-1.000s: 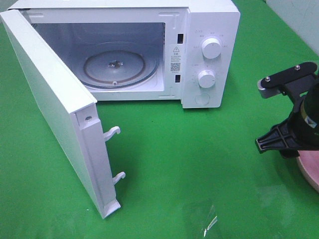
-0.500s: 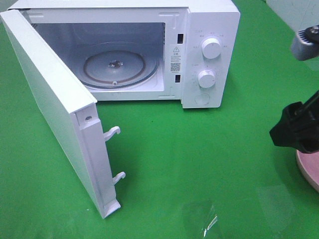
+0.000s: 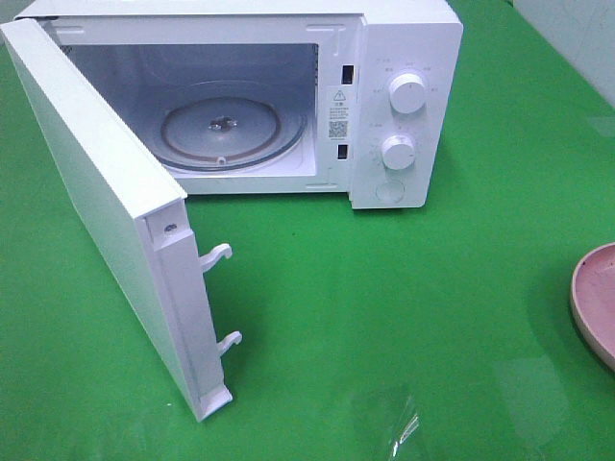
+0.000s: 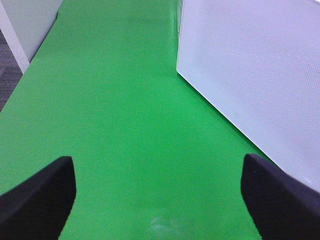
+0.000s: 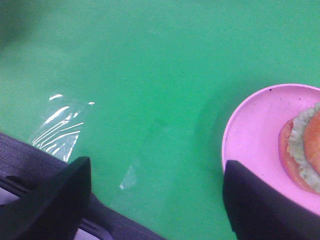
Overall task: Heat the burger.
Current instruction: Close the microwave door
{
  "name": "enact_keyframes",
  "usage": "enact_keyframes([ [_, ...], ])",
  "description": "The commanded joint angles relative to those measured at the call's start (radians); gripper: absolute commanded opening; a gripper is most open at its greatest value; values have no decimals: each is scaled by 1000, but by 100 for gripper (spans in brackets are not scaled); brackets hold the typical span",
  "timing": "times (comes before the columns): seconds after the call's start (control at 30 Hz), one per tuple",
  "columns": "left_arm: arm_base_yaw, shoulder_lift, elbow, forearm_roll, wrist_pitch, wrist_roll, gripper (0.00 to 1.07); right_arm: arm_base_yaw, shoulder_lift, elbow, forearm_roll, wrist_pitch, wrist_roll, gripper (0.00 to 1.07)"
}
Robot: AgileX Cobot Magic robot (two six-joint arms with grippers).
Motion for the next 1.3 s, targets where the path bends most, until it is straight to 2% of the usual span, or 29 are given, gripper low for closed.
enact_keyframes([
  [0.03,1,-15,0,-5,-10,-2,82,-3,-103,57,3,40,-19,71],
  [0.27,1,-15,0,-5,-10,-2,82,-15,-280,117,17,47,-20,71],
  [0.37,1,-15,0,-5,-10,-2,82,-67,-363,146,17,46,-33,71],
  [0.4,1,-15,0,-5,-10,-2,82,-115,-425,153,20,31,-37,71],
  [0.43,1,-15,0,-5,-10,-2,82,-115,-425,153,20,31,-37,71],
  [0.47,1,-15,0,-5,-10,-2,82,-162,-479,153,20,31,-38,71],
  [0.5,1,-15,0,-5,-10,-2,82,-162,-479,153,20,31,-38,71],
  [0.53,1,-15,0,-5,-10,-2,82,-208,-529,153,20,31,-38,71],
  [0.77,1,-15,0,-5,-10,-2,82,-321,-651,153,20,31,-32,70],
  [0.8,1,-15,0,-5,-10,-2,82,-360,-687,153,20,31,-31,70],
  [1.03,1,-13,0,-6,-10,-2,82,-466,-702,153,21,31,-26,70],
  [1.3,1,-12,0,-6,-10,-2,82,-480,-702,153,21,31,-26,70],
])
